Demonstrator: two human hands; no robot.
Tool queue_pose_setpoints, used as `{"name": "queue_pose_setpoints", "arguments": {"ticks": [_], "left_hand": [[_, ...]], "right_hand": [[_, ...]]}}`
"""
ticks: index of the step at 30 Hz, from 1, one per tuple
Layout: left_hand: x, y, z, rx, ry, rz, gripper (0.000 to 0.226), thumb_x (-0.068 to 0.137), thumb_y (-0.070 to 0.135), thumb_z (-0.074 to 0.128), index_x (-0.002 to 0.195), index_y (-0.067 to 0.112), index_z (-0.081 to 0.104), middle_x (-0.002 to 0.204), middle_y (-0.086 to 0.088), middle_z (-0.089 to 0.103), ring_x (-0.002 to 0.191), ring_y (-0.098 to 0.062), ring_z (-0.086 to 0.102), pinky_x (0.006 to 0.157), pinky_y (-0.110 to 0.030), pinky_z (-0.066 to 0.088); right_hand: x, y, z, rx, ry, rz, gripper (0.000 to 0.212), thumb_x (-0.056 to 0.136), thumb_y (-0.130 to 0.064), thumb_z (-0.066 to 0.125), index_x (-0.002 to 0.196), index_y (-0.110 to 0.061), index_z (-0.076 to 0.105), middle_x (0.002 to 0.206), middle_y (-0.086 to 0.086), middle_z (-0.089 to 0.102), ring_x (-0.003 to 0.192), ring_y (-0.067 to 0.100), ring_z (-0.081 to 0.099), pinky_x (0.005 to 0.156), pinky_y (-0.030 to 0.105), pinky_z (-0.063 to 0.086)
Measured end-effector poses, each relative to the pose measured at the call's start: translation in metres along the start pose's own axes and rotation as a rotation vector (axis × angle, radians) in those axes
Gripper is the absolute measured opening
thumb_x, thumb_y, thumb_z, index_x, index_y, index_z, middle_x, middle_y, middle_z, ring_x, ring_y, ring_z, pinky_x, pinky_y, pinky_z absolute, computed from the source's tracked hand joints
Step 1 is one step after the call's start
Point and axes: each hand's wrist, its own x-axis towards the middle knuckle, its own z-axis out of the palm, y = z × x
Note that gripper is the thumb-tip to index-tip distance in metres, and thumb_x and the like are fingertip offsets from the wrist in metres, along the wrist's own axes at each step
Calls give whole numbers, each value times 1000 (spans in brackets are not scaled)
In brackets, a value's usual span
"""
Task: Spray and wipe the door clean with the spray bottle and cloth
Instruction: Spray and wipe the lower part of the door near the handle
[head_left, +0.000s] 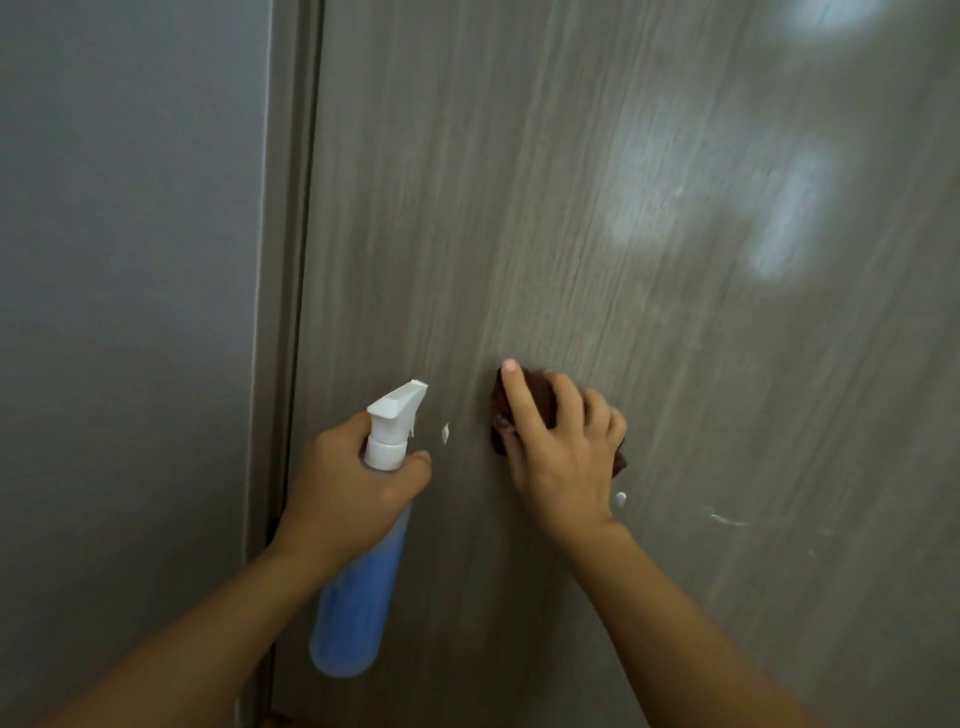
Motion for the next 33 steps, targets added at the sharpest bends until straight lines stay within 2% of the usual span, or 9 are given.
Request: {"name": "queue_pose_setpoints", "arguments": {"ticks": [2, 5, 9, 13, 17, 22, 26, 29, 33], "left_hand": [[2, -2, -4, -5, 7, -2, 20, 81, 15, 83, 76, 15, 64, 70, -1, 66, 58, -14, 62, 50, -18, 46], [5, 0, -8, -36, 27, 15, 20, 75, 30, 78, 74, 17, 62, 66, 1, 64, 54, -10, 60, 49, -17, 44], [8, 2, -8, -67, 26, 29, 16, 76, 28, 76, 72, 25, 61, 60, 9, 63, 52, -2, 57, 49, -14, 44], [10, 2, -6, -56, 40, 65, 24, 80, 18, 81, 72, 27, 60, 63, 8, 64, 53, -3, 59, 49, -13, 44], [10, 2, 0, -44, 35, 63, 23, 82, 8, 82, 77, 22, 64, 66, 3, 65, 53, -3, 58, 49, -13, 44], [10, 1, 3, -51, 25, 61, 18, 82, 9, 81, 78, 17, 65, 67, 1, 65, 54, -3, 58, 50, -13, 44], [11, -3, 1, -42, 25, 62, 19, 83, 7, 81, 79, 18, 66, 67, 0, 64, 52, -2, 56, 50, -13, 44], [12, -7, -2, -20, 29, 55, 21, 83, 10, 82, 76, 15, 63, 66, -1, 64, 52, -3, 56, 50, -15, 44], [11, -12, -6, -19, 33, 42, 28, 76, 32, 77, 78, 7, 62, 66, -3, 64, 54, -12, 60, 49, -23, 46]], "right_hand": [[14, 13, -5, 143, 42, -1, 46, 101, -29, 61, 146, -20, 58, 124, 14, 47, 103, 34, 50, 90, 47, 47], [37, 33, -15, 346, 161, 170, 45, 93, -23, 76, 133, -15, 55, 122, 15, 47, 109, 26, 52, 98, 32, 47], [40, 36, -15, 125, 284, 221, 25, 93, -29, 80, 110, -12, 74, 113, 16, 61, 100, 35, 53, 83, 49, 46], [22, 17, -6, -37, 245, 181, 28, 100, -29, 69, 127, -21, 75, 126, 16, 67, 107, 37, 51, 89, 49, 40], [12, 19, -7, 29, 165, 57, 45, 97, -8, 66, 140, -22, 64, 142, 15, 61, 111, 42, 56, 93, 54, 41], [9, 27, -10, 168, 136, -102, 42, 103, -5, 54, 138, -27, 59, 141, 25, 58, 108, 44, 61, 92, 50, 44], [12, 30, -7, 119, 157, -139, 46, 95, 1, 67, 131, -27, 68, 137, 25, 61, 104, 43, 61, 87, 49, 44], [11, 25, -5, 33, 104, -129, 41, 97, -9, 62, 133, -28, 71, 142, 21, 59, 107, 42, 57, 88, 50, 40], [8, 18, -4, 7, -8, -32, 50, 98, -41, 57, 148, -33, 55, 156, 17, 43, 122, 41, 47, 94, 51, 34]]}}
